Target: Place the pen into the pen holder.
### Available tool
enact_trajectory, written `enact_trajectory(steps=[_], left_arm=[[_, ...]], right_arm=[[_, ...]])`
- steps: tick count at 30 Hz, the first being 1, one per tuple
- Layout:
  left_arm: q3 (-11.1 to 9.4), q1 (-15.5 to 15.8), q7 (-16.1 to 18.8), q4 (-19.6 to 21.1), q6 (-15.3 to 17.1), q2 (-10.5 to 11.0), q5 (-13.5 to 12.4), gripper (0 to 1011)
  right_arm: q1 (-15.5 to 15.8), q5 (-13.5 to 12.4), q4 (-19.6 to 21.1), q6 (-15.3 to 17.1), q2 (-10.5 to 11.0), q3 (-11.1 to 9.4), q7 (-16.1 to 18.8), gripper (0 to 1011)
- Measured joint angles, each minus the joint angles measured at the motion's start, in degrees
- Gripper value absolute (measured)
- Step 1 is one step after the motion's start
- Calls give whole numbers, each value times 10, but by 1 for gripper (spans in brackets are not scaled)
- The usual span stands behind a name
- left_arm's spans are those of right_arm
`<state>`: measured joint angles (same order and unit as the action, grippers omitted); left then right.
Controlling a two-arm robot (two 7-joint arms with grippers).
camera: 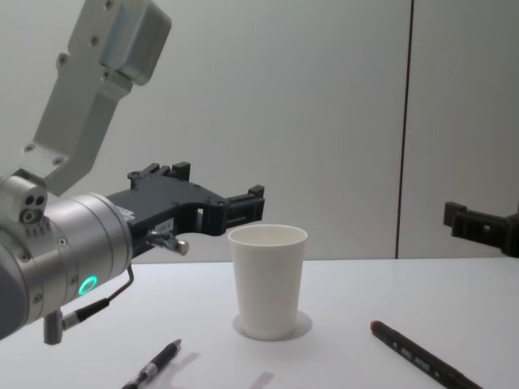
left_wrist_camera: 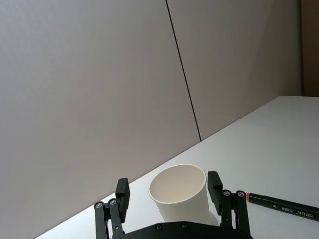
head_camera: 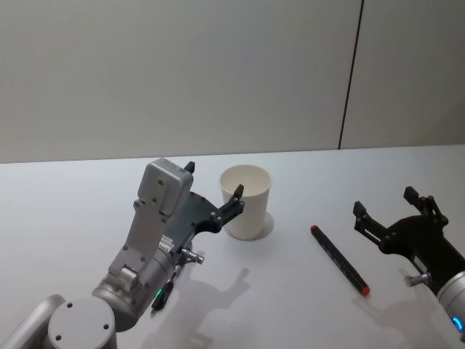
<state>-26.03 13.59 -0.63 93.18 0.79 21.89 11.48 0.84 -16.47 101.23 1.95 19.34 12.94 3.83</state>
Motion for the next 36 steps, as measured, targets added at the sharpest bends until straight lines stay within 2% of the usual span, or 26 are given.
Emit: enact_trajectory(steps=[28, 32, 36], left_arm=[[0, 0, 0, 0, 0, 0, 0, 1000], [0, 0, 0, 0, 0, 0, 0, 999], [0, 0, 0, 0, 0, 0, 0, 1000]], right_arm=[[-1, 0, 0, 1, -1, 0, 0, 1002], [-9, 7, 4, 15, -9, 4, -4, 1002], [-31, 26, 10, 55, -31, 12, -15, 1002]])
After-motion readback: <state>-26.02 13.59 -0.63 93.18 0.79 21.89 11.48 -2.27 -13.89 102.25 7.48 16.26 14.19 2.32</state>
